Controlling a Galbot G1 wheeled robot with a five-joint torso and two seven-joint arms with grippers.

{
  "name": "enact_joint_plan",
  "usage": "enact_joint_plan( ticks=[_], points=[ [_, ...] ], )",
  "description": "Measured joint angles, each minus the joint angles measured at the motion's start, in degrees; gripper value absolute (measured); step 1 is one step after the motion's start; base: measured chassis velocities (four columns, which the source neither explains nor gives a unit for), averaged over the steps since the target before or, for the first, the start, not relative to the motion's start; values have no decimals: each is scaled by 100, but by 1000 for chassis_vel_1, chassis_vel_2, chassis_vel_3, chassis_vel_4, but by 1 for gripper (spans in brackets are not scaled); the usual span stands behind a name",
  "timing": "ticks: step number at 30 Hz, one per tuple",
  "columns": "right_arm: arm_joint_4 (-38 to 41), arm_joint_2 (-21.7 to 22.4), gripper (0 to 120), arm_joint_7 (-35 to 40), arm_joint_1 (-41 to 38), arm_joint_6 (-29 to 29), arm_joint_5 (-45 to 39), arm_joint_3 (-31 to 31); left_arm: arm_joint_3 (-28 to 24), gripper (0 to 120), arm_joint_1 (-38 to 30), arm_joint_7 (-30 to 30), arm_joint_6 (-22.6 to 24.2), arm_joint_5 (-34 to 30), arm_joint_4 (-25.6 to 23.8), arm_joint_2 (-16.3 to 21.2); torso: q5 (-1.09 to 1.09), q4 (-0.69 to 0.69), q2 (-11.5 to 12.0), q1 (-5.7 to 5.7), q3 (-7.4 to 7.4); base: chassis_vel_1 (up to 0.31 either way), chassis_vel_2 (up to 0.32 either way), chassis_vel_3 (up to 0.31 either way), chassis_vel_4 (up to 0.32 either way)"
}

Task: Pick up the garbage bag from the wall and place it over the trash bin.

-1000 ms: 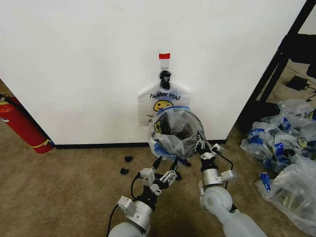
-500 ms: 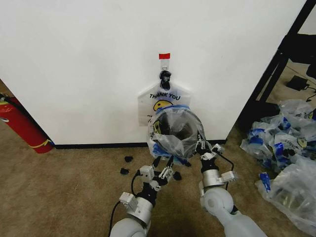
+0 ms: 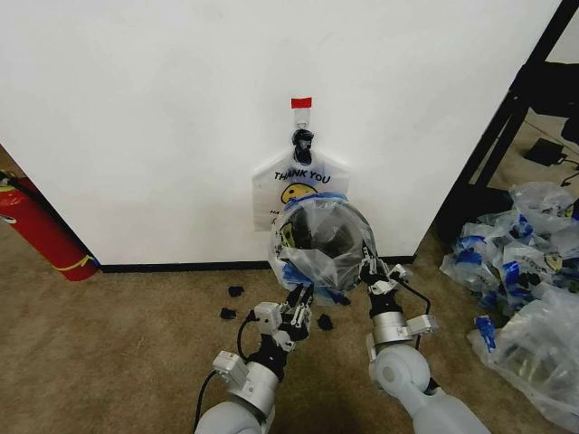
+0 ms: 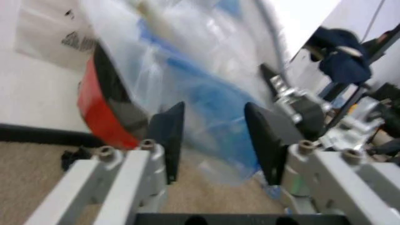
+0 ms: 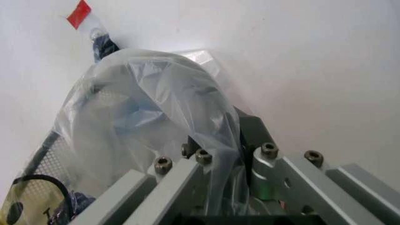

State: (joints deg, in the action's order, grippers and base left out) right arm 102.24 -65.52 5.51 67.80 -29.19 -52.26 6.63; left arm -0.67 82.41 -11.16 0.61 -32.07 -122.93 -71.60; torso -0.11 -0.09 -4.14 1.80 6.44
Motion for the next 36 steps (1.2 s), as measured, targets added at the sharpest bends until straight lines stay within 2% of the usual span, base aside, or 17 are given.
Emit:
enact_joint_plan(
  ticks=[1,5,10,19,27,32,36],
  points=[
    [10,-1,2,-1,11,0,20,-3,2,51,-11,-69,30,0,23,-9,0,0,0,0,0,0,0,0,0],
    [24,-1,2,-4,30,0,55,-4,6,54,-12,-203,79,-7,32,-15,0,0,0,0,0,0,0,0,0],
    [38,-1,2,-9,37,0,81,-4,7,54,-5,-283,109,-48,5,-16,0,0,0,0,0,0,0,0,0],
    [-22,-17,2,-12,8,-1,116,4,-44,54,60,-451,386,-584,-410,-6,0,0,0,0,0,0,0,0,0],
    [-31,-12,2,-11,9,-1,164,7,-62,54,-81,-1040,687,-1019,-437,-192,0,0,0,0,0,0,0,0,0],
    [-31,-11,2,-11,9,2,182,5,-57,52,-154,-1175,720,-1051,-369,-261,0,0,0,0,0,0,0,0,0],
    [-33,-23,2,-11,5,8,206,2,-61,44,-169,-1207,748,-1052,-365,-278,0,0,0,0,0,0,0,0,0]
  ],
)
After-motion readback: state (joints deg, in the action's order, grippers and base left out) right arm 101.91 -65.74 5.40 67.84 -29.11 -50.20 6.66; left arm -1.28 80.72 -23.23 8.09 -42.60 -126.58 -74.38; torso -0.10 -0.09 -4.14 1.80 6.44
